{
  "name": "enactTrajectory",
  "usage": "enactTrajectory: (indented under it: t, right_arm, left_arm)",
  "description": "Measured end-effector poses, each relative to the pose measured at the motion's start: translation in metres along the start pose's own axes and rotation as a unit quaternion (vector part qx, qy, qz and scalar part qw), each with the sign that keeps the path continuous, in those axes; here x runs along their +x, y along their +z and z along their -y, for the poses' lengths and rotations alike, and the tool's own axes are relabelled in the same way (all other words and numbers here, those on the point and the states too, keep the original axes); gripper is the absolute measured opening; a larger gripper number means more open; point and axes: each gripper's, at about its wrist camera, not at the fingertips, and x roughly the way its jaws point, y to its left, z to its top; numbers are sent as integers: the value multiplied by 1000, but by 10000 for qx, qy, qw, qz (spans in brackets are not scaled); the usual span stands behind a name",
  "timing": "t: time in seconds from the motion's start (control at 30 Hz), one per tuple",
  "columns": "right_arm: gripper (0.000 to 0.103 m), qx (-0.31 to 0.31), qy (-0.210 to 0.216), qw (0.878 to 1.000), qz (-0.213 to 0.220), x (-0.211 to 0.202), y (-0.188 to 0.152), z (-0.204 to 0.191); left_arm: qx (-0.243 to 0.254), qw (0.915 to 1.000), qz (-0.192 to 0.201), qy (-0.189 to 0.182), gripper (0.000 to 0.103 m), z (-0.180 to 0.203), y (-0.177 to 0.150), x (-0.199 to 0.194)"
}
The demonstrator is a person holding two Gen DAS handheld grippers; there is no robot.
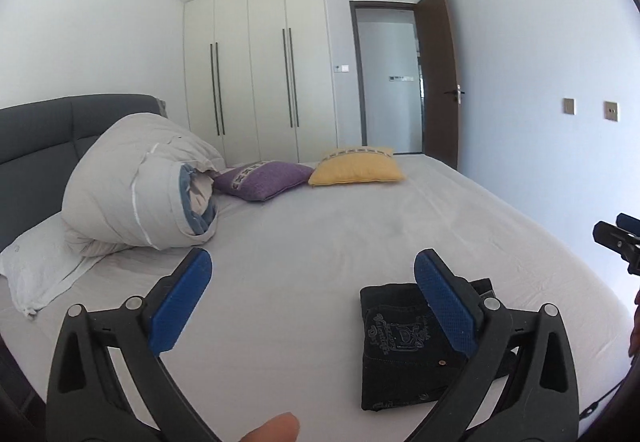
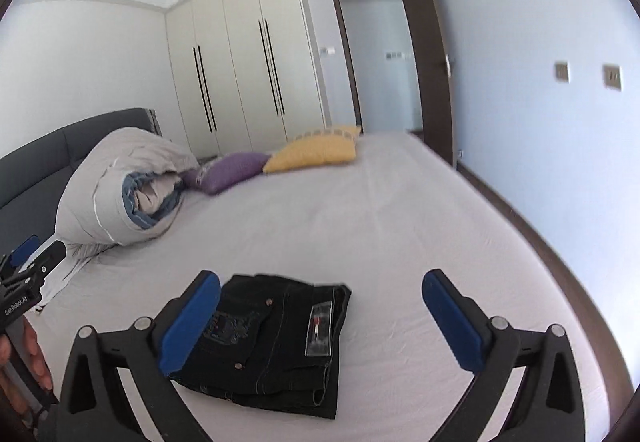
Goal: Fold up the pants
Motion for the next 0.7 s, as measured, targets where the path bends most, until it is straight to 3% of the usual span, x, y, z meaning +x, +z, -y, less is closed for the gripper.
enactTrajectory:
  t: [0.1, 0.2, 0.3, 0.43, 0.7]
  right_arm:
    - [103, -272, -358, 9986, 285, -41, 19, -19]
    - [103, -135, -121, 9989, 434, -77, 34, -27]
    - [103, 122, -149, 9996, 182, -95, 39, -35]
    - [103, 361, -240, 9984, -359, -101, 28, -44]
    - [103, 766, -204, 9882, -1314, -89, -11, -43]
  left_arm:
    - [-55, 10000, -76, 33, 103, -13, 14, -38]
    - [-41, 10000, 29, 26, 103, -26, 21, -74]
    - [-362, 9970, -603, -315, 103, -44, 26, -92]
    - [-440, 9884, -1454, -48, 103, -45, 13, -95]
    - [-326, 9743, -2219, -234, 103, -20, -31, -75]
